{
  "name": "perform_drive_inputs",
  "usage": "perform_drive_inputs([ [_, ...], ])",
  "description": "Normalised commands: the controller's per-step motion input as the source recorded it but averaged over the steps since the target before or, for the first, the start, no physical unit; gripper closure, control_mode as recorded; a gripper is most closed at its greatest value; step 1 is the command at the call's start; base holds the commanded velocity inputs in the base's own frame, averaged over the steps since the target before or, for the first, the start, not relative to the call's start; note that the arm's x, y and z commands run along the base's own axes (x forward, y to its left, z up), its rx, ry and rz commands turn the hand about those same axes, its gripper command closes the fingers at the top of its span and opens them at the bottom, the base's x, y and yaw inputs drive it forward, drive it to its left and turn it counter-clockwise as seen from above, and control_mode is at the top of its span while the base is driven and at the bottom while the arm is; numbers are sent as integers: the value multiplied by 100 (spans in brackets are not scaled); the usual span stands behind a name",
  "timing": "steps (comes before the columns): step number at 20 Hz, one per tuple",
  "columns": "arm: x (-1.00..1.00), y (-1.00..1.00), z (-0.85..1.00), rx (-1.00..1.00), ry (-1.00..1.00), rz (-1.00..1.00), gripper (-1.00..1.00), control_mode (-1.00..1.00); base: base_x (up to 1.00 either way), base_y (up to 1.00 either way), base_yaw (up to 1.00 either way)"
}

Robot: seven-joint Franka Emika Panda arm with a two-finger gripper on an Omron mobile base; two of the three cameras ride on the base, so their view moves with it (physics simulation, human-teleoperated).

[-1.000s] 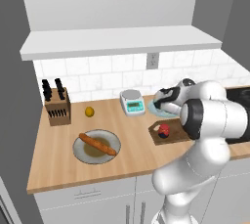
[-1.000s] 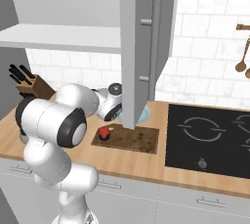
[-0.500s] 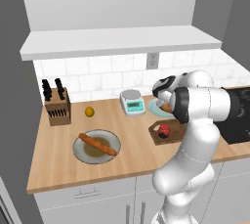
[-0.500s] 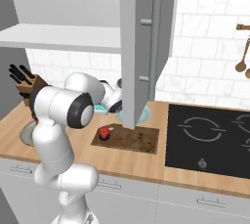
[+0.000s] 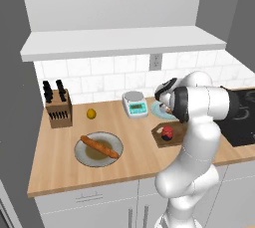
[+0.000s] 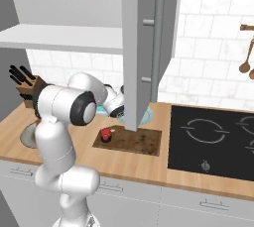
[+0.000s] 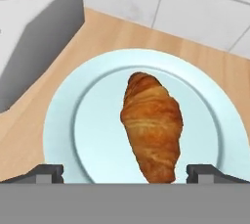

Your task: From the different types of pastries on the counter, select a croissant and place it on the cutting board. Then retrieve a jar of jam from the cabinet and place it alongside the croissant on the cutting board.

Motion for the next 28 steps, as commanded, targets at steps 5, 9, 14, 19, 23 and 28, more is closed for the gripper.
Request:
perform_drive_inputs([
  [5,48,0,-36,0,14,0,-100,-100,0,0,0],
  [9,37,-1,-12,0,7,0,-100,-100,0,0,0],
  [14,36,-14,0,1,3,0,-100,-100,0,0,0],
  [19,15,-5,-2,0,1,0,-100,-100,0,0,0],
  [23,2,0,-10,0,0,0,100,-100,0,0,0],
  [28,0,0,-19,0,0,0,100,-100,0,0,0],
])
